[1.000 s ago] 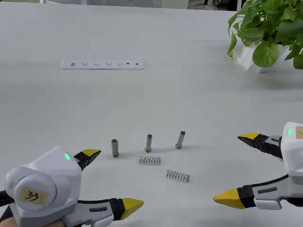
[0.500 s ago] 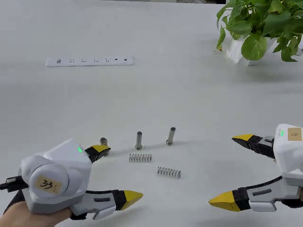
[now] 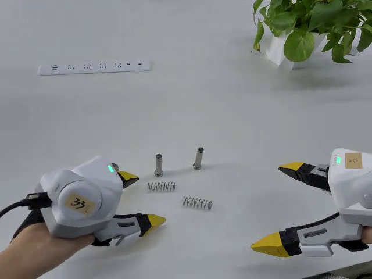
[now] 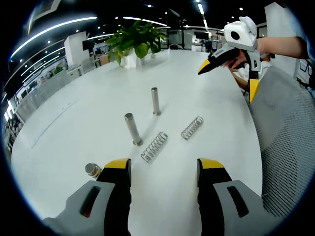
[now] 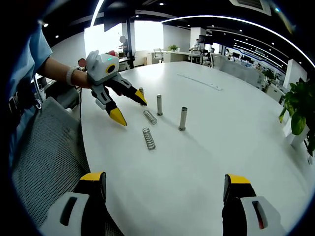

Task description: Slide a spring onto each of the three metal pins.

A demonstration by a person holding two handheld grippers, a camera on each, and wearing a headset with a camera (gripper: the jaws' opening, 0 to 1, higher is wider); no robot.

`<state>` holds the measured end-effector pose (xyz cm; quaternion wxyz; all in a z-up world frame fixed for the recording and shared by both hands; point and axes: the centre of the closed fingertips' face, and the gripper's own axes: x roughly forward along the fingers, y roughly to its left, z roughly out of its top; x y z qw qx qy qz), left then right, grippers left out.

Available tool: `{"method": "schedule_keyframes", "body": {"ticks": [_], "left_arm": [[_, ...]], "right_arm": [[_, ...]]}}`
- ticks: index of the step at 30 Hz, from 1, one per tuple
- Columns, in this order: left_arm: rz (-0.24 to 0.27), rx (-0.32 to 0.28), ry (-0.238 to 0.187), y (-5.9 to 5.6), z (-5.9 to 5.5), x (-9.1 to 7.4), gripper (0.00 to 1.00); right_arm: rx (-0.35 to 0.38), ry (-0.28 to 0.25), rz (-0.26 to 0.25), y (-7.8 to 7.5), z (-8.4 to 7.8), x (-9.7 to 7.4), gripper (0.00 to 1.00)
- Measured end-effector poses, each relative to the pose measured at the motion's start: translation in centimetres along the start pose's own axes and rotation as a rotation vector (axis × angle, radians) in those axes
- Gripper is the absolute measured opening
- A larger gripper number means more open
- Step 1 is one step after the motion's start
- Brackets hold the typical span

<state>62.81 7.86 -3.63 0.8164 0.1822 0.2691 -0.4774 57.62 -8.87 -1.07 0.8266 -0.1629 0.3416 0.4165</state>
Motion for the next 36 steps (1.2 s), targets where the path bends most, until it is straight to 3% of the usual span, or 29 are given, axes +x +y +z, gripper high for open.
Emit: {"method": "schedule_keyframes", "body": {"ticks": [18, 36], "left_arm": [[0.037, 0.031, 0.06, 0.9, 0.1, 1.8, 0.36], [0.002, 0.003, 0.106, 0.8, 0.3, 2.4, 0.24]], "right_arm": [[0.034, -0.004, -0.003, 0.6, -0.8, -0.1, 0.99], [0.048, -0.007, -0.006, 0.7, -1.0, -0.1, 0.99]]}}
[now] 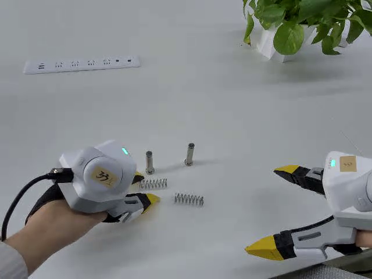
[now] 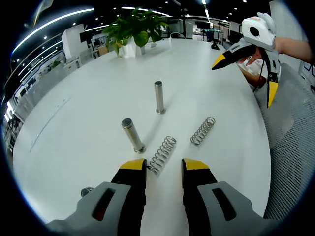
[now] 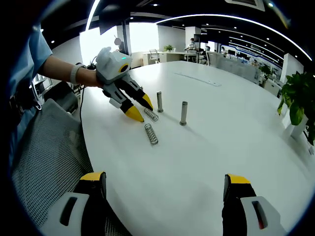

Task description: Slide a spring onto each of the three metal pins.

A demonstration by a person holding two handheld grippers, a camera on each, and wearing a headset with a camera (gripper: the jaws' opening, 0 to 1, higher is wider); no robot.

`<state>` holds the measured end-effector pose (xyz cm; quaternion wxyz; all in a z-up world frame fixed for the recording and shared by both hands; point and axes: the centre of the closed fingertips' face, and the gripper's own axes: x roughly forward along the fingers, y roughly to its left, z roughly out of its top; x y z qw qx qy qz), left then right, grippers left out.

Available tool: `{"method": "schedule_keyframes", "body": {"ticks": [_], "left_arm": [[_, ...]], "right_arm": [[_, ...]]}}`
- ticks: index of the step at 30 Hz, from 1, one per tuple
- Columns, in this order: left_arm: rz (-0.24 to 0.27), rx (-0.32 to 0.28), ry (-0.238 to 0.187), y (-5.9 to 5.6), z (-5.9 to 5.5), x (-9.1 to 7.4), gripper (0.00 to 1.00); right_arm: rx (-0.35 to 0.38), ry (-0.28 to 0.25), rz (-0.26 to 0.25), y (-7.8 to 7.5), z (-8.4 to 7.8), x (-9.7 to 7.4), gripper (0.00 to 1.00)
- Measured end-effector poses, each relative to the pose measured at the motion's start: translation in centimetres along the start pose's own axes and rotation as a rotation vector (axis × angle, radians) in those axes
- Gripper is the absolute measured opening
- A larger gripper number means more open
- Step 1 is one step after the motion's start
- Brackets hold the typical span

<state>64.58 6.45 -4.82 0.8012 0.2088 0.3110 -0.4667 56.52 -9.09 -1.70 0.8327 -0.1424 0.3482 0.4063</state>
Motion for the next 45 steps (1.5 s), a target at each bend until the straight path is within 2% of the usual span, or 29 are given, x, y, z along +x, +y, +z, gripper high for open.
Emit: {"method": "schedule_keyframes", "body": {"ticks": [8, 18, 26, 31, 39, 45], "left_arm": [[-0.013, 0.016, 0.04, -0.24, -0.06, 0.05, 0.21], [-0.03, 0.001, 0.068, -0.47, -0.32, 0.08, 0.13], [-0.046, 0.053, 0.117, -0.85, -0.39, -0.08, 0.08], [-0.048, 0.048, 0.136, -0.8, -0.5, -0.08, 0.07], [-0.043, 0.018, 0.151, -0.76, -0.54, -0.08, 0.07], [-0.035, 0.027, 0.15, -0.88, -0.55, -0.2, 0.07]], "right_arm": [[0.0, 0.002, 0.002, 0.05, -0.05, 0.04, 0.99], [0.007, -0.001, 0.003, 0.16, -0.13, -0.05, 0.99], [0.009, -0.004, 0.003, 0.28, -0.19, -0.08, 0.99], [0.012, -0.006, 0.003, 0.4, -0.21, -0.1, 0.99], [0.012, -0.009, 0.005, 0.62, -0.16, 0.02, 0.99], [0.009, -0.017, 0.01, 0.93, 0.15, 0.18, 0.99]]}}
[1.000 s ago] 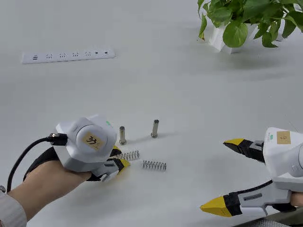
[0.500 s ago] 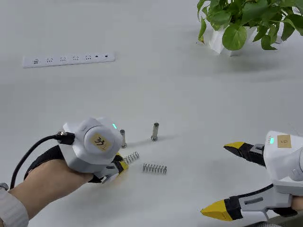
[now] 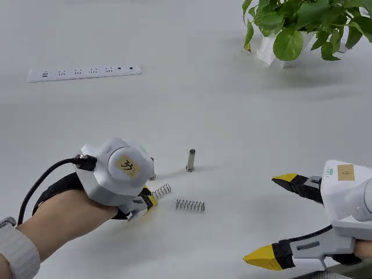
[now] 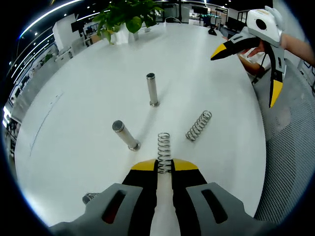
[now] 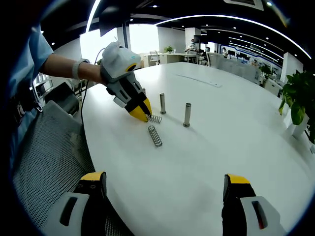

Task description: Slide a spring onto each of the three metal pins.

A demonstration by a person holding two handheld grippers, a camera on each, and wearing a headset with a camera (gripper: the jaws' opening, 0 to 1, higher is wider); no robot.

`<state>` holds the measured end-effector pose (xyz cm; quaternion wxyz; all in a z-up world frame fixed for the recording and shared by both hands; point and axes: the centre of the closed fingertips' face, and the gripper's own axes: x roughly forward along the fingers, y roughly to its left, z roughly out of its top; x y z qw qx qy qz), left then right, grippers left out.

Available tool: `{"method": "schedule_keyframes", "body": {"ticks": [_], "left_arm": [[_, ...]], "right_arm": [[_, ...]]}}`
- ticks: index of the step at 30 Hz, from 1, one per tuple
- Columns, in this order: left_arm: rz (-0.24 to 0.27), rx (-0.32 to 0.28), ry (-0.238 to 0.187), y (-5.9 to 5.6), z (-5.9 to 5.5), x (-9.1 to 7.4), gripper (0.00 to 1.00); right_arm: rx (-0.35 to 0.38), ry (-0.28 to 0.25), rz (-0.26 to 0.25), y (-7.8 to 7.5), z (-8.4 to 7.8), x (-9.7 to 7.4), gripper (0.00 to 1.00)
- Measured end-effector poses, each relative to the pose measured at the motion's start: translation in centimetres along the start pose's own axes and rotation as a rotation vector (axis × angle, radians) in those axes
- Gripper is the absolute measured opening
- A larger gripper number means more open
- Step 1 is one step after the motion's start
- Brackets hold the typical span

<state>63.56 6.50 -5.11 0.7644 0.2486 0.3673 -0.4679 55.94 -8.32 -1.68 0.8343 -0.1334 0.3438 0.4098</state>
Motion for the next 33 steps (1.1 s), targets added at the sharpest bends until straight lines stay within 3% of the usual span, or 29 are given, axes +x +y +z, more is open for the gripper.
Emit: {"method": "schedule_keyframes", "body": {"ticks": [9, 19, 23, 28, 33], "left_arm": [[0.028, -0.052, -0.039, 0.2, -0.1, -0.2, 0.07], [0.023, -0.108, -0.094, -0.2, -0.6, -1.0, 0.07], [0.023, -0.14, -0.141, -0.5, -0.6, -1.9, 0.07], [0.001, -0.173, -0.244, -1.3, 0.1, -3.1, 0.07], [-0.002, -0.197, -0.291, -1.9, 0.1, -4.2, 0.07]], "right_arm": [[0.007, -0.004, 0.006, 0.6, 0.2, 0.0, 0.99], [0.004, -0.013, 0.018, 1.2, 0.6, 0.4, 0.99], [0.002, -0.018, 0.031, 1.7, 1.0, 0.8, 0.98], [0.017, -0.028, 0.06, 2.4, 1.9, 1.4, 0.95], [0.023, -0.035, 0.077, 2.9, 2.7, 1.8, 0.92]]}}
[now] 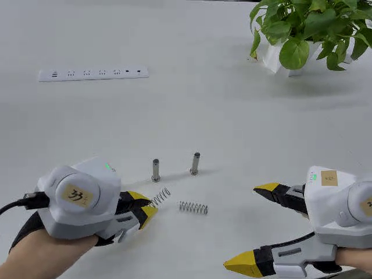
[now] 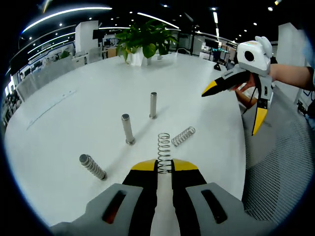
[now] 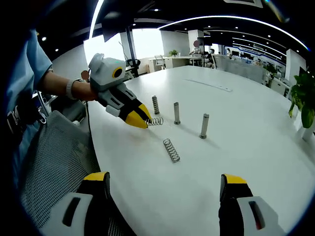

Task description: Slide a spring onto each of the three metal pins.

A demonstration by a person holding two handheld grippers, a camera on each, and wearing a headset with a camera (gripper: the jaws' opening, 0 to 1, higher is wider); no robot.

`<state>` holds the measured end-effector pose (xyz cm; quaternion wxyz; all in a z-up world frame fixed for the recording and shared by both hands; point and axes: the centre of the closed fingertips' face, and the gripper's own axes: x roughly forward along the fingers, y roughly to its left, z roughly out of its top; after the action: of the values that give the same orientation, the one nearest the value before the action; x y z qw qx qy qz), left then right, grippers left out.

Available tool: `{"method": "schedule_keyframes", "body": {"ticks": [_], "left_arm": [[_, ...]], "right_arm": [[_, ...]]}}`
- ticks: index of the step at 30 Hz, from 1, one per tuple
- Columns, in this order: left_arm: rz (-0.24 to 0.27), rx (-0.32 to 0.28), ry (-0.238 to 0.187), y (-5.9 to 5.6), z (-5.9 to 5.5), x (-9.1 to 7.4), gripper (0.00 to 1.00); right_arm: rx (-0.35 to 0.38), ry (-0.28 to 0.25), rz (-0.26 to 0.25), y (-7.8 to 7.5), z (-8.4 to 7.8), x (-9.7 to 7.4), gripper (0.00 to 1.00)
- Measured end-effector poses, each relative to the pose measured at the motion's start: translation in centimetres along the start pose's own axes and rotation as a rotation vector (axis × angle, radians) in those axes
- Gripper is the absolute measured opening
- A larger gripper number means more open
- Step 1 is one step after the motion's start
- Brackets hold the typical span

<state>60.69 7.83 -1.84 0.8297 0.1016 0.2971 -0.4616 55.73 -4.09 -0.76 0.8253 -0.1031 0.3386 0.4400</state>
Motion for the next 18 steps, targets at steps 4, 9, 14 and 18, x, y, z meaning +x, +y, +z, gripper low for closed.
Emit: {"method": "schedule_keyframes", "body": {"ticks": [4, 9, 14, 18], "left_arm": [[-0.017, -0.026, -0.049, -0.9, 0.5, -0.7, 0.07], [-0.039, -0.045, -0.122, -2.3, 1.5, -1.4, 0.07], [-0.06, -0.051, -0.177, -3.9, 2.6, -1.6, 0.07], [-0.096, -0.031, -0.208, -5.3, 3.1, -1.6, 0.06]], "right_arm": [[0.002, -0.01, 0.017, 0.4, 0.7, 0.1, 0.9], [0.01, -0.028, 0.041, 1.1, 2.0, 0.3, 0.81], [0.0, -0.03, 0.082, 2.0, 3.1, 0.4, 0.73], [-0.037, -0.025, 0.107, 2.2, 3.9, 0.4, 0.67]]}}
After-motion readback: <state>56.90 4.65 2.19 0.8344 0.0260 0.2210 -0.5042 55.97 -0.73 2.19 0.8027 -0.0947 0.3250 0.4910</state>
